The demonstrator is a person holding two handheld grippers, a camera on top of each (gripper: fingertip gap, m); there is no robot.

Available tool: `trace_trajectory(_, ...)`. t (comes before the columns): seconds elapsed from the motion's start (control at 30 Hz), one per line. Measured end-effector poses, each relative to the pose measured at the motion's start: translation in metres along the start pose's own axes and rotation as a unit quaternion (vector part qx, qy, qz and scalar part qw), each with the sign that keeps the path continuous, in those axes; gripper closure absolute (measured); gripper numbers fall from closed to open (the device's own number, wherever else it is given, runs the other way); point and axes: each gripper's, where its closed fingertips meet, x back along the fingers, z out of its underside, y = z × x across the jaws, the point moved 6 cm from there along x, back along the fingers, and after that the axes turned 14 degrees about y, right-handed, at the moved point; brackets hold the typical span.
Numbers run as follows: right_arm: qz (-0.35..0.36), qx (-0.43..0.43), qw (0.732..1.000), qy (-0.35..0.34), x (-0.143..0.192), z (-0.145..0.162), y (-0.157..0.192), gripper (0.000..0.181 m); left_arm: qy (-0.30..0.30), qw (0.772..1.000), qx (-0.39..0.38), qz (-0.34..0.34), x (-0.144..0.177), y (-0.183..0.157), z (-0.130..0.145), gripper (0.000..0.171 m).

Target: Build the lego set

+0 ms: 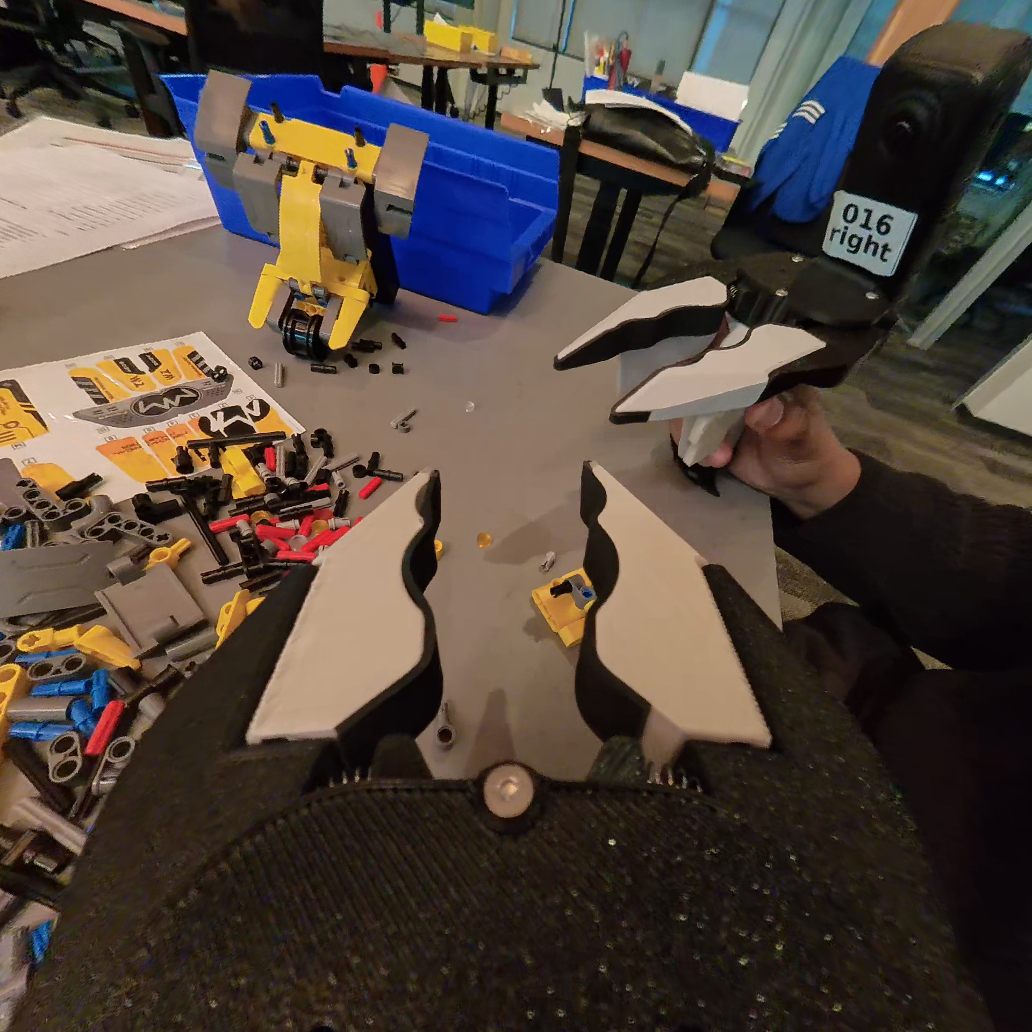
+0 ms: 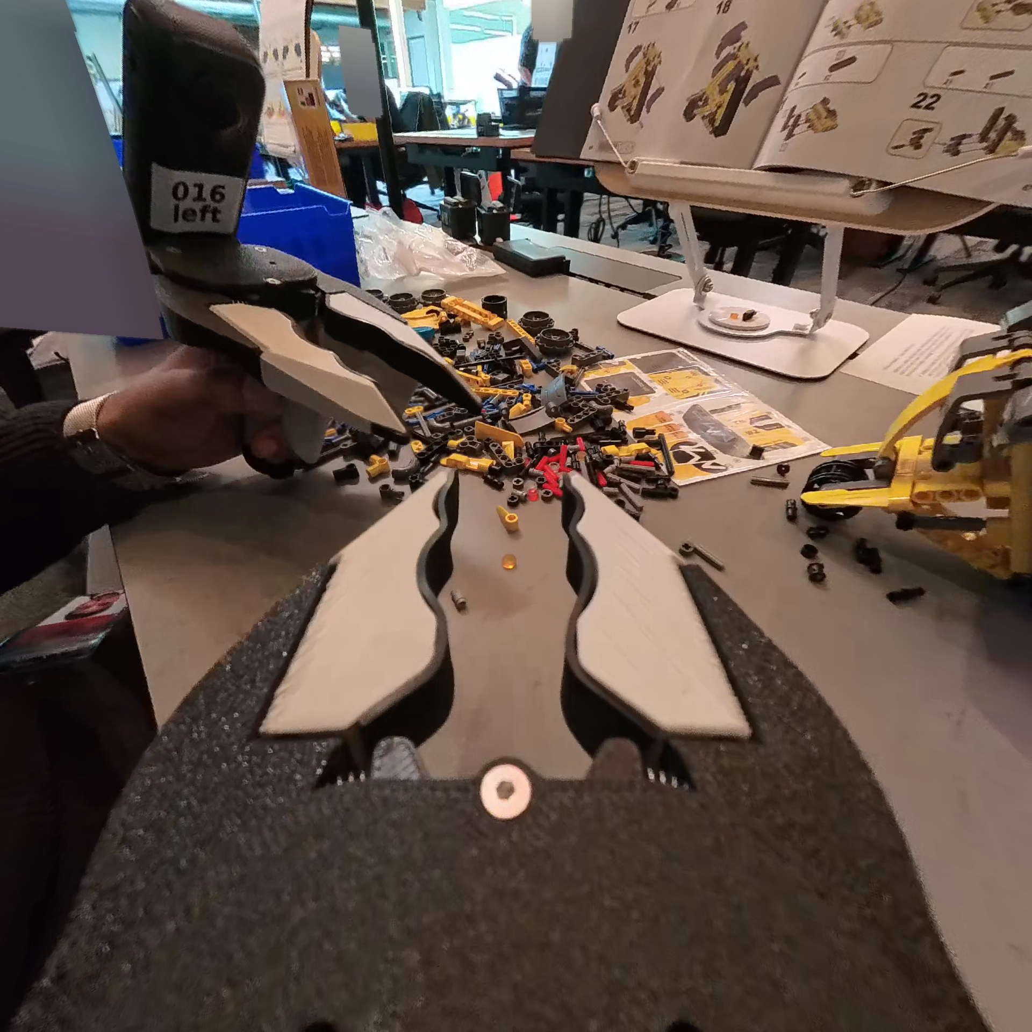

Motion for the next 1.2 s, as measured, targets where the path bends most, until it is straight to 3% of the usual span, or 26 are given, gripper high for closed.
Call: trace_trajectory(1.2,-0.035,-0.038,0.998,0.016,-0.0041,0.0016,-0.0061,0.138,0.009,1.0,0.001,-0.003,-0.0023,0.0011,0.0024,0.121)
